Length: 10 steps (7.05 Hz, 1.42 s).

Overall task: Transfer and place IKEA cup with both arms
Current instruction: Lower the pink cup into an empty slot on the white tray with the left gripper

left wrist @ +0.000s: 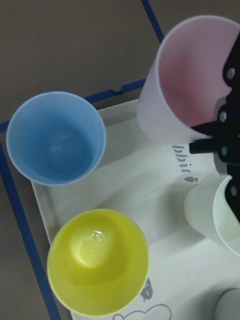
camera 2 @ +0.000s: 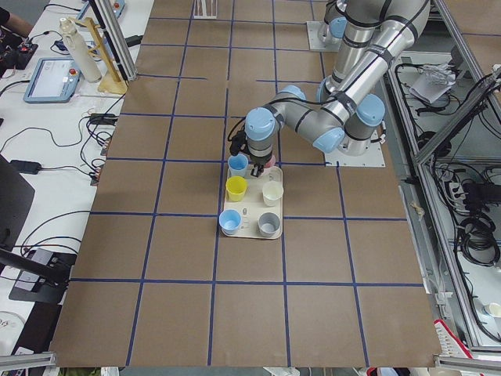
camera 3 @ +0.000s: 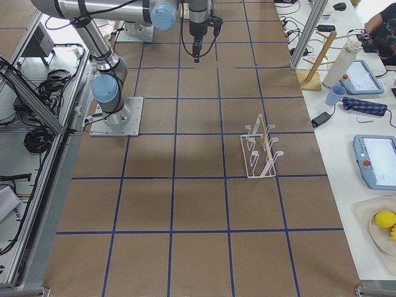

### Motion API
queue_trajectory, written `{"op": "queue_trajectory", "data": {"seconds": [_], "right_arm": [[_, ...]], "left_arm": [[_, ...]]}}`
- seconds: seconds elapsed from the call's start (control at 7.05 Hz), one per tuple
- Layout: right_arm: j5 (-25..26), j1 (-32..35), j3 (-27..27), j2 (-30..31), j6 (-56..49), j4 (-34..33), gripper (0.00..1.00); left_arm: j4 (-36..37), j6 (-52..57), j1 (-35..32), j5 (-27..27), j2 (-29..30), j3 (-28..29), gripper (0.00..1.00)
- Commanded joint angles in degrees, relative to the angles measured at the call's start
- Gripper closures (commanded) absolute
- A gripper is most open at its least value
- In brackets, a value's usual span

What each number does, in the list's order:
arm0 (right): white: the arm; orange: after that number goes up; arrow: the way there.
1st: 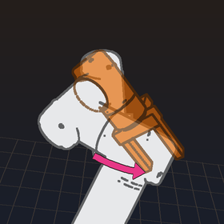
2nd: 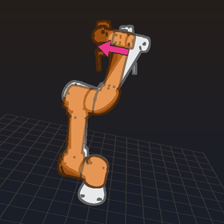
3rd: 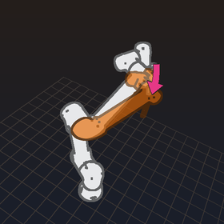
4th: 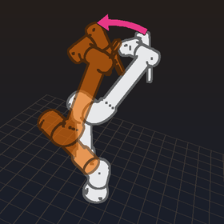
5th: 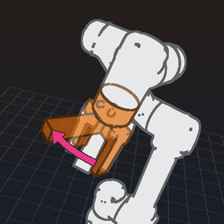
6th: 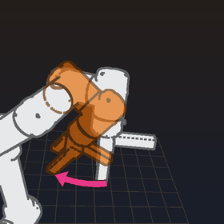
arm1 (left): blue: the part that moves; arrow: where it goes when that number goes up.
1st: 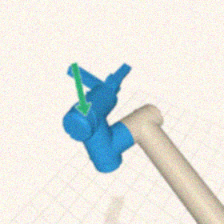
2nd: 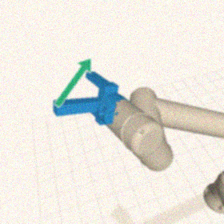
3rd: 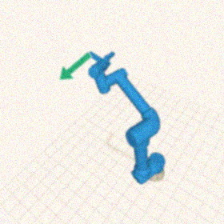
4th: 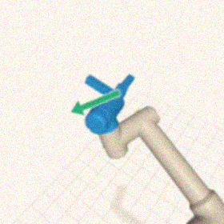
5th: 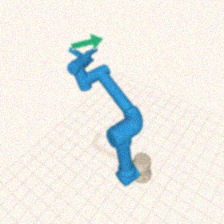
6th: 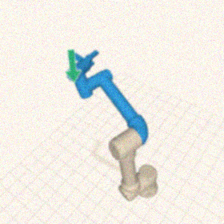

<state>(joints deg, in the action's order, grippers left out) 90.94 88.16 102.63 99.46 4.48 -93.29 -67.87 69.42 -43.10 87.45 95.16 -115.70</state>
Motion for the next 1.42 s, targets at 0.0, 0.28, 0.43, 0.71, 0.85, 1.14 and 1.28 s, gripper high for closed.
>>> {"op": "queue_trajectory", "data": {"seconds": [0.0, 0.28, 0.43, 0.71, 0.85, 1.14, 1.28], "right_arm": [[-0.1, 0.8, 0.6, 0.3, -0.4, -0.4, 0.0], [0.6, 0.7, 0.4, 0.8, -0.4, 0.1, 0.0], [0.6, 0.8, 0.5, 1.0, 0.2, 0.0, 0.0], [-0.5, 0.8, 0.4, 1.2, -0.2, -0.3, 0.0], [-0.5, 0.8, 0.4, 1.1, -0.4, -0.2, 0.0], [-0.6, 0.5, 0.3, 0.9, -3.5, -0.8, 0.0], [-0.3, 0.1, 0.3, 0.8, -3.7, -0.9, 0.0]], "left_arm": [[1.9, 1.9, 0.1, 0.0, 0.4, -2.2, 1.0], [1.8, 1.9, 0.1, 0.1, 0.1, -2.6, 1.0], [1.8, 1.9, 0.1, 0.0, -0.1, -3.1, 1.0], [1.8, 1.9, 0.1, 0.0, 0.3, -3.2, 1.0], [1.8, 1.9, 0.0, 0.0, 0.3, -3.3, 1.0], [1.8, 1.5, 0.0, 0.0, 0.7, -3.3, 1.0], [1.7, 1.7, 0.0, -0.1, 0.8, -3.4, 1.0]]}}
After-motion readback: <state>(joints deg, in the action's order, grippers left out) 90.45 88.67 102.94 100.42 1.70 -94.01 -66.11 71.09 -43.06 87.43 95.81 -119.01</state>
